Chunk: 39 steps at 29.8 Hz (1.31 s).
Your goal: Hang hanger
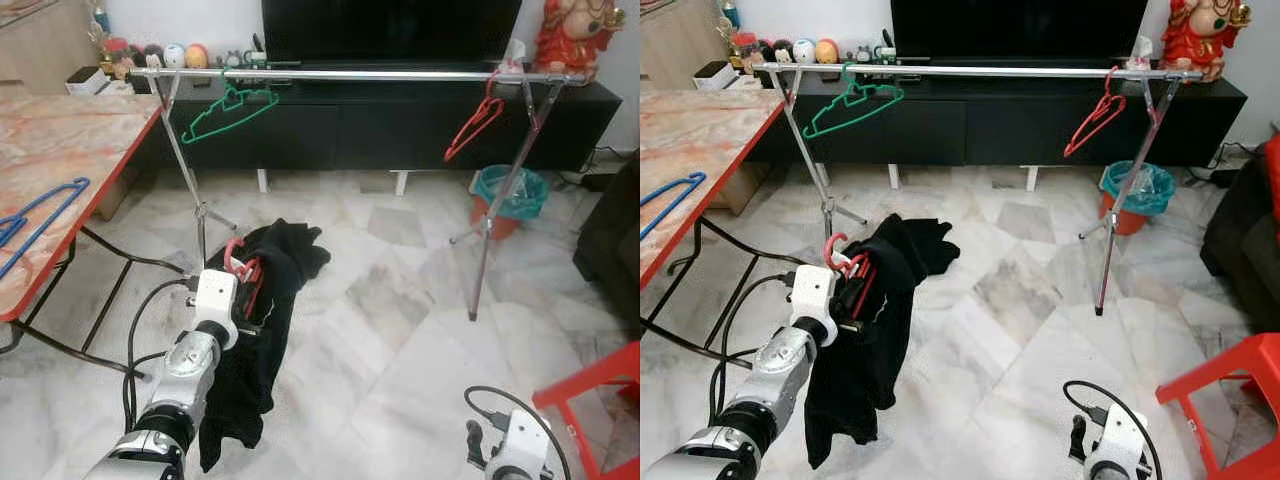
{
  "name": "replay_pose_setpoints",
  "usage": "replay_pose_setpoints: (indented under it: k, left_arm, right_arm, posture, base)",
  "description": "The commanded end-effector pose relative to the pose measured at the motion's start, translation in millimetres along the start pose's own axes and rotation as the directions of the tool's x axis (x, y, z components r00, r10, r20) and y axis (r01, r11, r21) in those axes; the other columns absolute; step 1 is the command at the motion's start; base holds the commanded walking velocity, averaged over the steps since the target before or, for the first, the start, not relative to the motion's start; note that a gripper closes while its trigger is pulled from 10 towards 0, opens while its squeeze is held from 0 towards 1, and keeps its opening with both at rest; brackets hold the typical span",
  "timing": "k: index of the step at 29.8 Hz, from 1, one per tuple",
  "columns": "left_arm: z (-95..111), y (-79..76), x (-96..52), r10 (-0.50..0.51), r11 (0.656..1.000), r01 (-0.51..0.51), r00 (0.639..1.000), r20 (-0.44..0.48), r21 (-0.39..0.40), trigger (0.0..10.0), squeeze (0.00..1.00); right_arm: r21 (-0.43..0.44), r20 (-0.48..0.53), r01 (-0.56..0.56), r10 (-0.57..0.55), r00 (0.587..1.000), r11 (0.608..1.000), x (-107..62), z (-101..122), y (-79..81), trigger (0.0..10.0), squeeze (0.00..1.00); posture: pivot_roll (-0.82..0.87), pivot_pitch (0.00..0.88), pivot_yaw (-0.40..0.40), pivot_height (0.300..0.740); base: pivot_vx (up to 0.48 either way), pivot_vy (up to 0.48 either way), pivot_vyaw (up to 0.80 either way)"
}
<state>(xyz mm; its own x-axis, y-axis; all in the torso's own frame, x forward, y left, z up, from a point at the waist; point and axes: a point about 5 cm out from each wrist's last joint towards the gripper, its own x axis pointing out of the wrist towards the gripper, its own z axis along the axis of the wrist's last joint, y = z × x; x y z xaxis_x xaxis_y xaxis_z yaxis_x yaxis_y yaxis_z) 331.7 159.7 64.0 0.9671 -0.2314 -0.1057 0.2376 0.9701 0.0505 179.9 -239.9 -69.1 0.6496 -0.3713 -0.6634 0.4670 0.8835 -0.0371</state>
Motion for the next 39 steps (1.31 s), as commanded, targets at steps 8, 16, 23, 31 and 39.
replay_pose_setpoints:
  k: [8, 16, 23, 31, 39]
  left_arm:
    - [17.3, -1.3, 9.9, -0.01, 1.0, 0.01, 0.998, 0.054, 0.016, 10.0, 0.0]
    - [18.1, -2.6, 11.0, -0.014, 1.0, 0.014, 0.998, 0.054, 0.003, 10.0, 0.0]
    - [18.9, -1.3, 11.7, -0.008, 1.0, 0.008, 0.999, 0.054, -0.005, 10.0, 0.0]
    - [18.9, -0.8, 11.7, -0.005, 1.0, 0.005, 0.999, 0.053, -0.007, 10.0, 0.0]
    - [18.9, -0.8, 11.7, -0.005, 1.0, 0.005, 0.999, 0.053, -0.007, 10.0, 0.0]
  right_arm:
    - [0.022, -0.002, -0.012, 0.012, 1.0, 1.0, 0.8, 1.4, 2.0, 10.0, 0.0]
    - [0.028, -0.002, -0.022, 0.022, 1.0, 0.999, 0.9, 1.7, 4.3, 10.0, 0.0]
    - [0.005, -0.012, -0.046, 0.046, 0.999, 0.999, 1.0, 0.8, 6.5, 10.0, 0.0]
    - [-0.008, -0.007, -0.064, 0.064, 0.998, 0.998, 1.0, 1.4, 7.9, 10.0, 0.0]
    - [-0.008, -0.007, -0.064, 0.064, 0.998, 0.998, 1.0, 1.4, 7.9, 10.0, 0.0]
  posture:
    - [-0.08, 0.0, 0.019, 0.74]
    - [-0.08, 0.0, 0.018, 0.74]
    - [-0.08, 0.0, 0.016, 0.74]
    - [-0.08, 0.0, 0.016, 0.74]
    - [-0.08, 0.0, 0.016, 0.74]
  base:
    - [0.35, 0.0, -0.25]
    - [0.382, 0.0, 0.0]
    - [0.388, 0.0, 0.0]
    - [0.39, 0.0, 0.0]
    - [0.39, 0.0, 0.0]
